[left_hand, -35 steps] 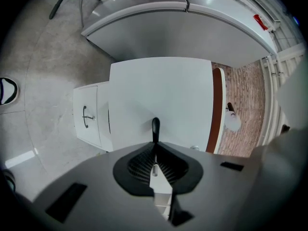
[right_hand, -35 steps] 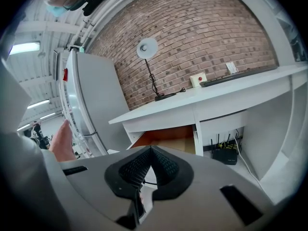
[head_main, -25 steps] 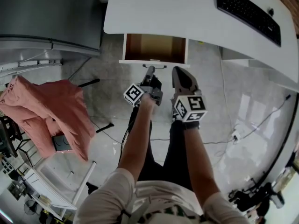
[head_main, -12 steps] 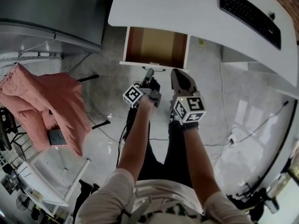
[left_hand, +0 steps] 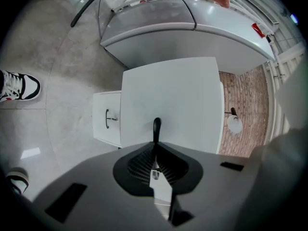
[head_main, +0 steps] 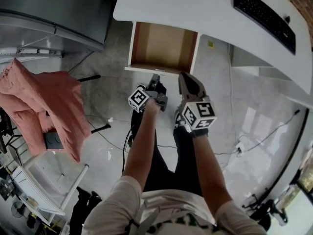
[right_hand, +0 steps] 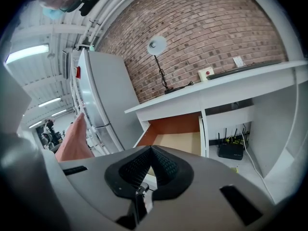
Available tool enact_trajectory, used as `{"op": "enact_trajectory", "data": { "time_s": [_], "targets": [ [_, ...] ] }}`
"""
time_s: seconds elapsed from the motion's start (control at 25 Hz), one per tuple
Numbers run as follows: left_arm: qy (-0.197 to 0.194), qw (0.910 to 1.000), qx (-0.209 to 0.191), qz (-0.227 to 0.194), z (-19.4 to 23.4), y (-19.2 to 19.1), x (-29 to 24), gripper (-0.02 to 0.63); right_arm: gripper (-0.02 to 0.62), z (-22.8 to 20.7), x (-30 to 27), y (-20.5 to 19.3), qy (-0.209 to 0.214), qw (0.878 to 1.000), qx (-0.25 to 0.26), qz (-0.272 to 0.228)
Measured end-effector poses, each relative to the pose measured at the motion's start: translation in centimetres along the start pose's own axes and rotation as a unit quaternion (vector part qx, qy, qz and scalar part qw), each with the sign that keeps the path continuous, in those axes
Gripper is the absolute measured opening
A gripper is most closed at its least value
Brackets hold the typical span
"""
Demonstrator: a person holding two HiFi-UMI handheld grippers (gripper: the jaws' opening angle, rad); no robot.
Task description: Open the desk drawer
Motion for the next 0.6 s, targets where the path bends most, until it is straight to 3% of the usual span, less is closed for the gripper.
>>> {"op": "enact_trajectory", "data": {
  "time_s": [0.6],
  "targets": [
    [0.014, 0.9998, 0.012, -0.009, 4.2, 0.4, -0.6, 0.011, 0.002, -1.6, 0.7, -2.2, 0.012, 1.000, 0.015, 0.013]
  ]
}}
Point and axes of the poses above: the fingertips, and each gripper's own axes: x backward along the fingers, z to its left, y out of its top, the point moved 4 cm from there along x, backward along the fingers, and after that the axes turned 2 degrees about y, right-handed, at the moved point
